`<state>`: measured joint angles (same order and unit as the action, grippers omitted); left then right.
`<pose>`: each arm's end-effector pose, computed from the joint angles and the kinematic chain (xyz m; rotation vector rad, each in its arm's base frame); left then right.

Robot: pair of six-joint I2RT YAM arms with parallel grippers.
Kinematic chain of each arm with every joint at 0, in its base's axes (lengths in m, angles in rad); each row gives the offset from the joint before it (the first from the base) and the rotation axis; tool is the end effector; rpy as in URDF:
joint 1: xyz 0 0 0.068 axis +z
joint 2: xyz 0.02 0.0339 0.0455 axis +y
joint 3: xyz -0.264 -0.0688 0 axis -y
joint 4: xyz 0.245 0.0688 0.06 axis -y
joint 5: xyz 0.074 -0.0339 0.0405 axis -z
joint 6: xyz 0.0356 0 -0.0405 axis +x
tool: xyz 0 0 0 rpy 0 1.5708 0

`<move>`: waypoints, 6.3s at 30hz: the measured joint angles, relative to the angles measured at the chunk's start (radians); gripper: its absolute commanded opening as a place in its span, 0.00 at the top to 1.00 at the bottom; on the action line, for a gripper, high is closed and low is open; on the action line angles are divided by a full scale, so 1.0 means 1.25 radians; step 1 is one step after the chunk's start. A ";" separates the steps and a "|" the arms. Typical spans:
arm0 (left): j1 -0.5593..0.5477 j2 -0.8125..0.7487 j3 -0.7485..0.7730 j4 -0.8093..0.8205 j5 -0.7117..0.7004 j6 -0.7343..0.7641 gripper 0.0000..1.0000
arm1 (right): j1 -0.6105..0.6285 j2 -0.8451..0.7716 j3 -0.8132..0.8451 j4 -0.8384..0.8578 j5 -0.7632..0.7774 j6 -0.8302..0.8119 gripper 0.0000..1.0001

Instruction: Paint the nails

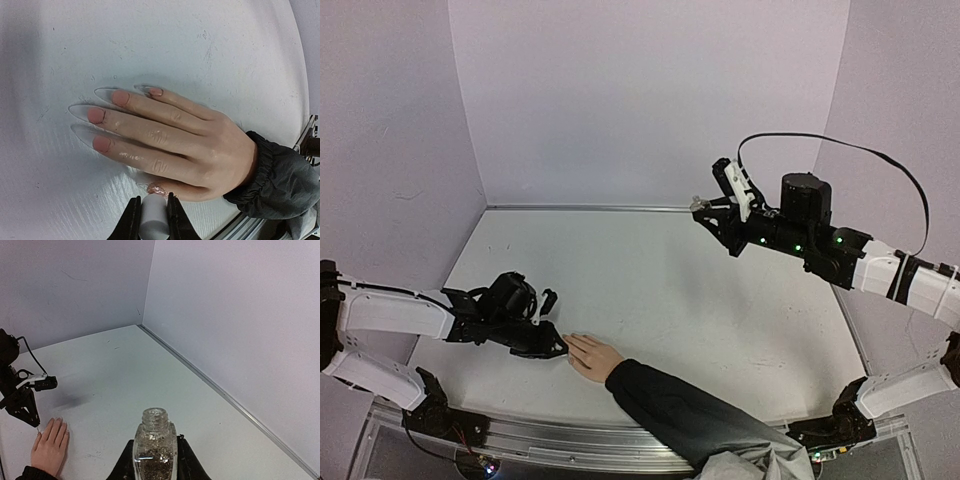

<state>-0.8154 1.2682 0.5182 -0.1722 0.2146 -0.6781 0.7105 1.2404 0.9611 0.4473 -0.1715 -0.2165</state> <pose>0.1502 -0.1706 0.1557 0.2814 2.6742 -0.8260 0.2189 0.1963 0.3716 -0.7634 1.2044 0.5289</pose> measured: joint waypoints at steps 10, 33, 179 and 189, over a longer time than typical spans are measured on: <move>0.000 0.010 0.000 0.007 -0.008 0.000 1.00 | 0.000 0.003 0.000 0.000 0.000 0.000 1.00; 0.000 -0.006 -0.002 0.006 -0.069 -0.003 1.00 | 0.000 0.014 0.000 0.000 0.000 0.000 1.00; -0.009 0.020 0.007 -0.001 -0.035 -0.007 1.00 | 0.002 0.025 0.000 0.000 -0.001 0.000 1.00; -0.009 0.024 0.007 0.002 -0.049 -0.007 1.00 | 0.002 0.028 0.000 0.000 -0.001 0.000 1.00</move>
<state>-0.8261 1.2987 0.5270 -0.1703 0.1535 -0.6865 0.7124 1.2758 0.9611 0.4473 -0.1722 -0.2165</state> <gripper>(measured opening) 0.150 0.209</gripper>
